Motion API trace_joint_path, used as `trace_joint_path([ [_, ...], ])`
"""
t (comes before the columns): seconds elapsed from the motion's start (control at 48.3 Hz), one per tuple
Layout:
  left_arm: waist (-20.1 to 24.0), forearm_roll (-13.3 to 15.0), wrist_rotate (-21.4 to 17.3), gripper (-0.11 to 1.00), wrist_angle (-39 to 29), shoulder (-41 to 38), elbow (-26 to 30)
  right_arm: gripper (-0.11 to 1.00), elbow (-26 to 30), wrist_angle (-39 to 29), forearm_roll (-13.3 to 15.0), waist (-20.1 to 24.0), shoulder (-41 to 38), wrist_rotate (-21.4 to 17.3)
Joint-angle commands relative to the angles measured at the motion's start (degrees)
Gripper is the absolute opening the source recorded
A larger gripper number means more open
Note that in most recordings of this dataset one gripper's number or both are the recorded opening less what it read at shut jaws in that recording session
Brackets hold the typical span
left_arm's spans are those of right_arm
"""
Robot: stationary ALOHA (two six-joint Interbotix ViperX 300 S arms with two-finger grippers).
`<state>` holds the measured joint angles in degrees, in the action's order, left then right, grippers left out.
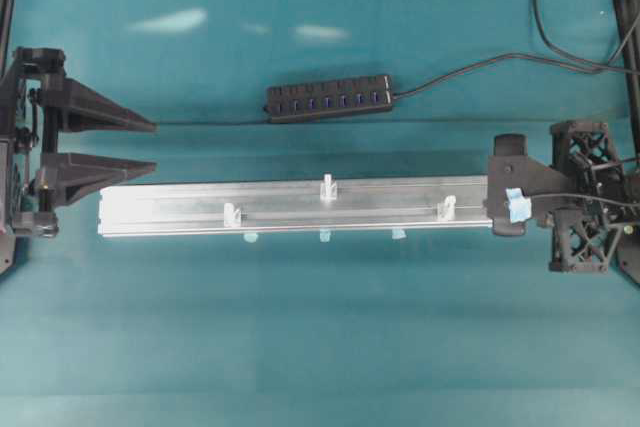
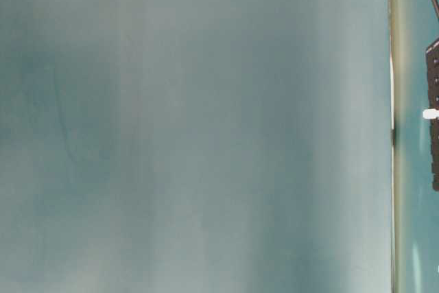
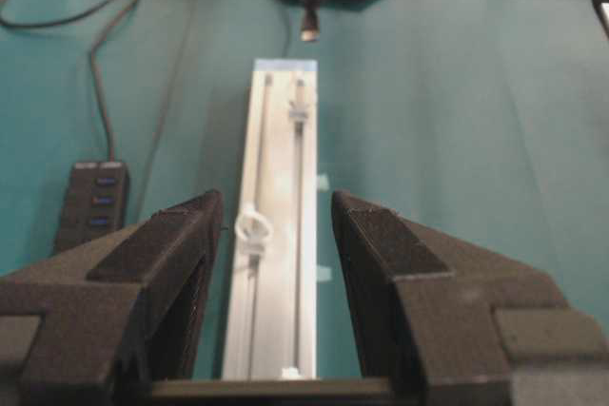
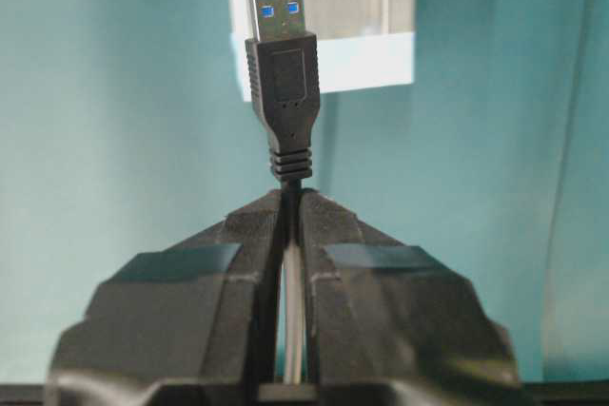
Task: Pass the USB cable through three rings with both arms.
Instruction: 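Push the plug leftward through the first white ring with the right gripper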
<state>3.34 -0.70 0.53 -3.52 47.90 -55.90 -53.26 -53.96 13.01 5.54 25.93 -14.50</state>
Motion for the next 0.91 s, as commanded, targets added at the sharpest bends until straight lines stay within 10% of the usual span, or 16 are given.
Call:
trace_joint_path([
  [0.0, 0.18, -0.09, 0.09, 0.51, 0.53, 0.00, 1.41, -0.09, -0.35, 2.37, 0.26, -0.62, 0.00, -0.62],
  [0.89, 0.44, -0.09, 0.00, 0.51, 1.32, -0.18, 1.41, -0.09, -0.53, 14.06, 0.26, -3.43, -7.91, -0.44],
])
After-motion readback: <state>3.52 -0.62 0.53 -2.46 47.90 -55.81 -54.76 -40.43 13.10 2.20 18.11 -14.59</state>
